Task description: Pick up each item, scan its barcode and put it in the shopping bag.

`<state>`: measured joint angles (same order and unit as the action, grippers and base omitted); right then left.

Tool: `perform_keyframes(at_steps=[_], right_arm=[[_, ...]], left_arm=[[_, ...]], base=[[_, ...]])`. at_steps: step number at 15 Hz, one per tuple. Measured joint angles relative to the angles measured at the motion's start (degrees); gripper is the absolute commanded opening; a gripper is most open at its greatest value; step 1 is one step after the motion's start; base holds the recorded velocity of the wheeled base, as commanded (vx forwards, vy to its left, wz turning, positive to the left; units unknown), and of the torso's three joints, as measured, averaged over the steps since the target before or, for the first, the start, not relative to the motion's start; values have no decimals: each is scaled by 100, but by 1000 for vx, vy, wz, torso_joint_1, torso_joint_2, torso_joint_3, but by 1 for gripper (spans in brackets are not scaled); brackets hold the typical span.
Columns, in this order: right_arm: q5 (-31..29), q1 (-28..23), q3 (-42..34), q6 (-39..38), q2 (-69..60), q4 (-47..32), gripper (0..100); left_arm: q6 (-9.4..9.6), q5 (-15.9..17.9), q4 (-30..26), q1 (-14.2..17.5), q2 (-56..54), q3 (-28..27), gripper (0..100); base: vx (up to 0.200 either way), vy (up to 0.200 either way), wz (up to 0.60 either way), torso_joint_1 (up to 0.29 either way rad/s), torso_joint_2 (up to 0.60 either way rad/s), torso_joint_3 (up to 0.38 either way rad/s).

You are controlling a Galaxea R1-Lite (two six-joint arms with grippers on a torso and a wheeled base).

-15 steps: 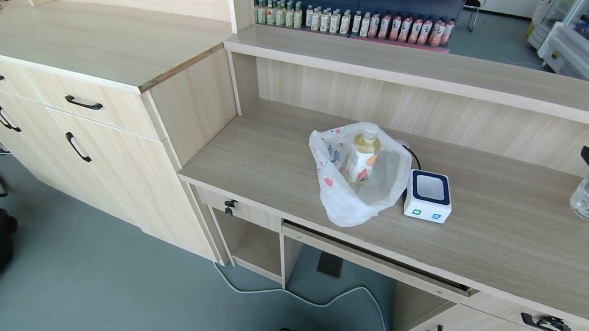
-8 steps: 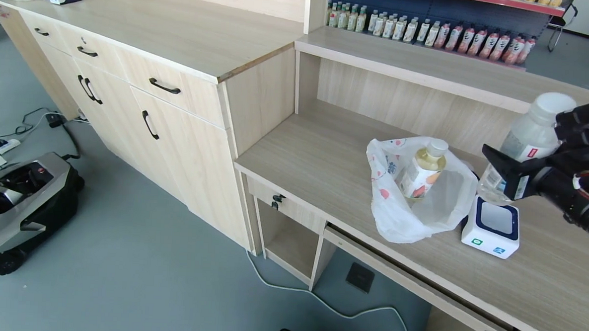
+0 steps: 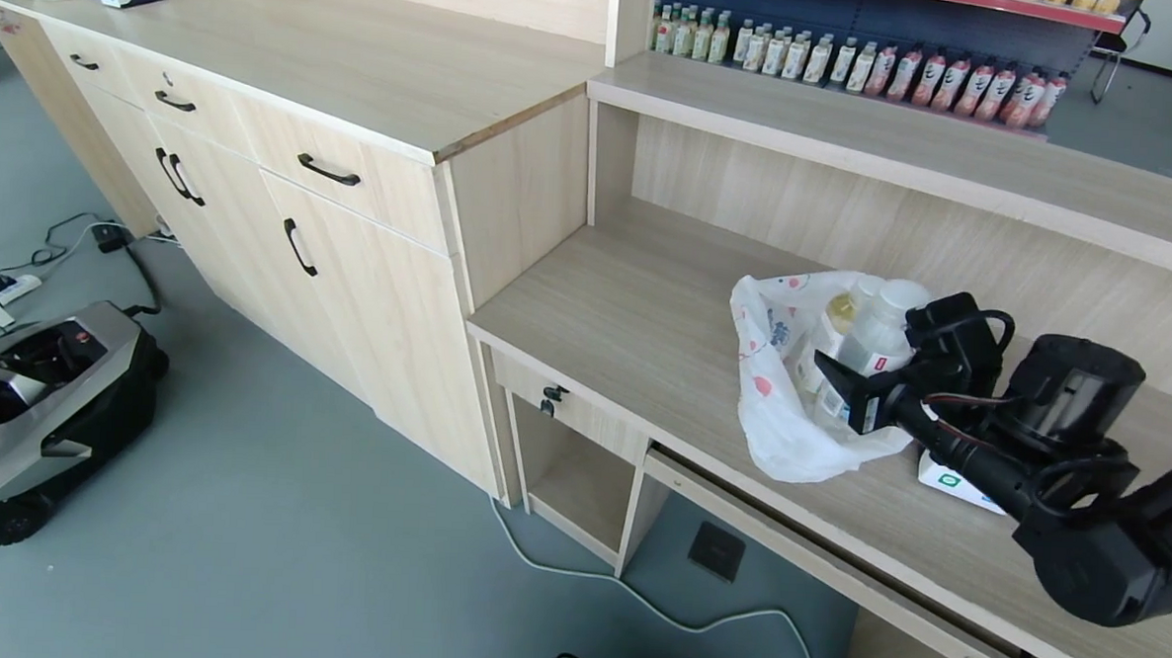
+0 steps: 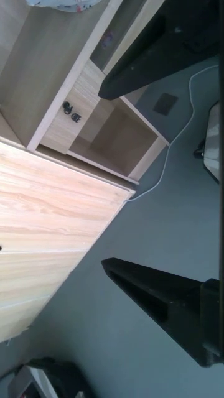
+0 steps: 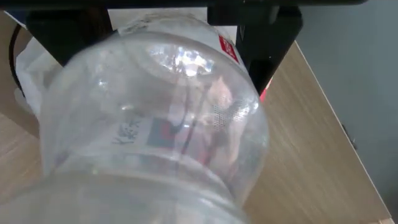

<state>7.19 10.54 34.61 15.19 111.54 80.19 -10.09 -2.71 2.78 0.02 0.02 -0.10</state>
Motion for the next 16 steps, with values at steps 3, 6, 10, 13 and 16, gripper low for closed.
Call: perform_keyframes(at_steps=[3, 6, 10, 13, 16], right_arm=[[121, -11, 179, -173, 646, 532, 0], [143, -79, 354, -222, 1079, 603, 0], [140, -265, 356, -340, 1246, 558, 100], [140, -317, 288, -474, 1097, 360, 100], [139, -328, 168, -510, 679, -205, 100]], left_arm=[[0, 2, 1, 5, 0, 0, 100], [2, 0, 1, 5, 0, 0, 100], [0, 0, 1, 2, 0, 0, 100], [0, 0, 1, 7, 0, 0, 100], [0, 0, 1, 5, 0, 0, 100]], base=[[0, 0, 0, 0, 0, 0], [0, 0, 0, 0, 0, 0], [0, 0, 0, 0, 0, 0], [0, 0, 0, 0, 0, 0], [0, 0, 0, 0, 0, 0]])
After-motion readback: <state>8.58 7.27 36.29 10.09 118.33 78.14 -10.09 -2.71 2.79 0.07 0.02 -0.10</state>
